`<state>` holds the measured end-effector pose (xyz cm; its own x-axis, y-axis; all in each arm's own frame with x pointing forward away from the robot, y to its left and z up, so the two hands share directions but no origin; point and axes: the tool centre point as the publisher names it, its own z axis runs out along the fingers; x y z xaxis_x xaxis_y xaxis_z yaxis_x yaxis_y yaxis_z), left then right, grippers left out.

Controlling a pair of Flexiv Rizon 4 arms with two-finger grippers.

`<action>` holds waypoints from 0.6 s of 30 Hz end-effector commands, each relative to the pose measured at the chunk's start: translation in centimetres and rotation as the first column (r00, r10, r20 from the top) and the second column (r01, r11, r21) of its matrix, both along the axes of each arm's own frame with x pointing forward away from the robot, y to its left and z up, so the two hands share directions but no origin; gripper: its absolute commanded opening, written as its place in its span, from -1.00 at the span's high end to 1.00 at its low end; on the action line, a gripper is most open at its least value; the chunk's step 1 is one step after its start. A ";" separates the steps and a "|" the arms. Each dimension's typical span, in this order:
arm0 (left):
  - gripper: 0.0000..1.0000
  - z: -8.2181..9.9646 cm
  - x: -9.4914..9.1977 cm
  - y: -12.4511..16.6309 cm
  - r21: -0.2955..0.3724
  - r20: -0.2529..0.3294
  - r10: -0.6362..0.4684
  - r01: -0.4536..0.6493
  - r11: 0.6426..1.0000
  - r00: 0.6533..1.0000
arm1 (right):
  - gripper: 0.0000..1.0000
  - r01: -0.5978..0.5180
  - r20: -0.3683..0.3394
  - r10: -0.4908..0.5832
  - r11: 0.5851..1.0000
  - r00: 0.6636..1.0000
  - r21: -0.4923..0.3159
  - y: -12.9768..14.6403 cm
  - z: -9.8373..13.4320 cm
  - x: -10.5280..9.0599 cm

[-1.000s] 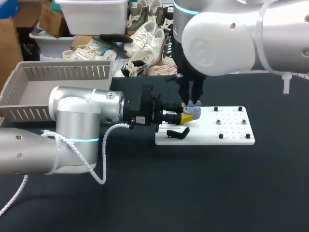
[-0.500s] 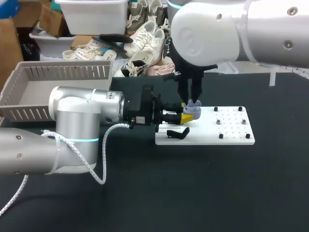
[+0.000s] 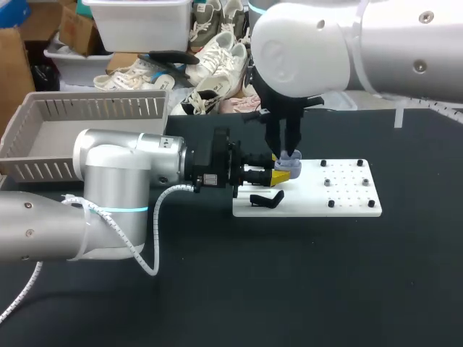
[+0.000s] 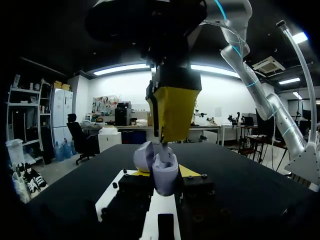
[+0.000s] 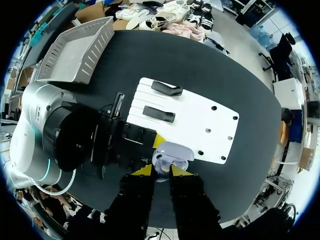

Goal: Pick up each earbud case from the left stands, insert the matching earbuds, close the lid, and place the case in the box.

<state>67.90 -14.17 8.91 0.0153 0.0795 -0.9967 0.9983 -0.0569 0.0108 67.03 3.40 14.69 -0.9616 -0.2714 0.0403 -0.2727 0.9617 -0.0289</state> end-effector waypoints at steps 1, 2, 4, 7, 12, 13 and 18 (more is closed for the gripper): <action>1.00 0.0 0.0 0.0 0.001 0.000 0.001 -0.001 1.000 1.000 | 1.00 0.002 -0.002 -0.002 1.000 1.000 0.002 -0.1 -0.3 0.1; 1.00 0.0 0.0 0.0 0.001 0.000 0.001 -0.001 1.000 1.000 | 1.00 0.002 -0.002 -0.002 1.000 1.000 0.003 -0.1 -0.3 0.2; 1.00 0.0 0.0 0.0 0.001 0.000 0.001 -0.001 1.000 1.000 | 1.00 0.004 -0.002 -0.004 1.000 1.000 0.004 -0.2 -0.5 0.3; 1.00 0.0 0.0 0.0 0.001 0.000 0.001 -0.001 1.000 1.000 | 1.00 0.006 -0.001 -0.006 1.000 1.000 0.008 -0.3 -0.6 0.4; 1.00 0.0 0.0 0.0 0.001 0.000 0.001 -0.001 1.000 1.000 | 1.00 0.007 -0.001 -0.007 1.000 1.000 0.010 -0.3 -0.8 0.5; 1.00 0.0 0.0 0.0 0.001 0.000 0.001 -0.001 1.000 1.000 | 1.00 0.007 -0.001 -0.007 1.000 1.000 0.011 -0.2 -0.8 0.5; 1.00 0.0 0.0 0.0 0.001 0.000 0.001 -0.001 1.000 1.000 | 1.00 0.009 -0.002 -0.009 1.000 1.000 0.014 -0.2 -1.0 0.6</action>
<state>67.90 -14.19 8.91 0.0153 0.0794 -0.9967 0.9983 -0.0568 0.0108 67.50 3.30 13.79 -0.9636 -0.2645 0.0378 -0.2652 0.9641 -0.0150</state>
